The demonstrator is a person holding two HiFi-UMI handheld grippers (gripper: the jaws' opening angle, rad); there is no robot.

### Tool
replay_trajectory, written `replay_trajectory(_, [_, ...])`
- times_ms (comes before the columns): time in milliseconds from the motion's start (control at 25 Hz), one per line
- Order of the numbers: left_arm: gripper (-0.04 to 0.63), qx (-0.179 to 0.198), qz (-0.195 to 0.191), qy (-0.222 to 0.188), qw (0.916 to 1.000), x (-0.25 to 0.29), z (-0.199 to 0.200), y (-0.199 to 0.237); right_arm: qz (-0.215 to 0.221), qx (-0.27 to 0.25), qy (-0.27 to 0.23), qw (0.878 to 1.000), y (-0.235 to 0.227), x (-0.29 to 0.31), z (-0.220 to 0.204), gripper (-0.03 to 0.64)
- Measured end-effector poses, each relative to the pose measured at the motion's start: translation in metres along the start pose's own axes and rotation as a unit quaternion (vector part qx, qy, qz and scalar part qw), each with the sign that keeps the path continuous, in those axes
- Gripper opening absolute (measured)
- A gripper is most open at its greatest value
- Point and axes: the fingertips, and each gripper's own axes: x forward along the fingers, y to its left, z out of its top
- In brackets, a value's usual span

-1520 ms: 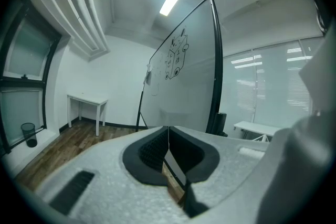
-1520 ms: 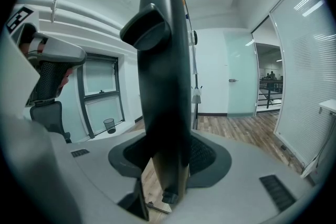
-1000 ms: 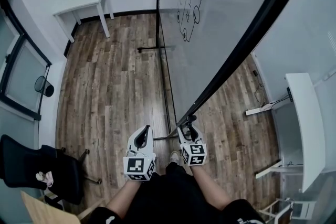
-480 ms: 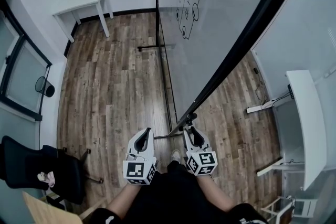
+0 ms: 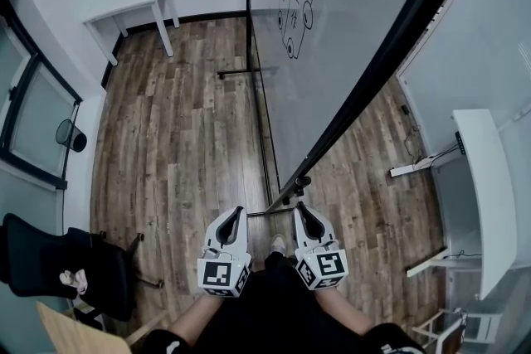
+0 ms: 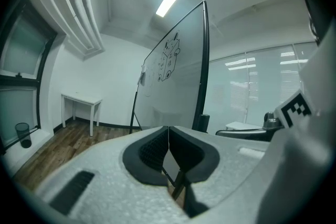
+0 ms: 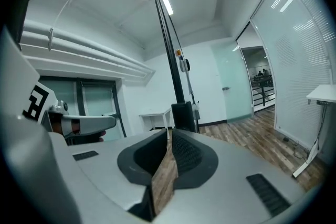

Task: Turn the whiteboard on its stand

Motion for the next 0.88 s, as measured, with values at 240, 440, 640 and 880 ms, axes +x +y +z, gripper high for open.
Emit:
replay_trajectory(240, [0.018, 0.001, -0.005, -0.001, 1.0000, 0.000, -0.001, -0.005, 0.010, -0.010, -0.006, 1.000, 0.008, -0.003, 0.006, 0.020])
replay_trajectory(440, [0.018, 0.000, -0.004, -0.003, 1.0000, 0.002, -0.001, -0.006, 0.017, -0.012, -0.009, 1.000, 0.013, -0.003, 0.007, 0.014])
replay_trajectory(640, [0.018, -0.003, -0.002, 0.000, 1.0000, 0.003, -0.003, -0.005, 0.021, -0.013, -0.004, 1.000, 0.013, -0.003, 0.005, 0.012])
replay_trajectory(880, [0.018, -0.003, -0.001, 0.001, 1.0000, 0.004, -0.003, -0.004, 0.022, -0.013, -0.004, 1.000, 0.013, -0.002, 0.005, 0.012])
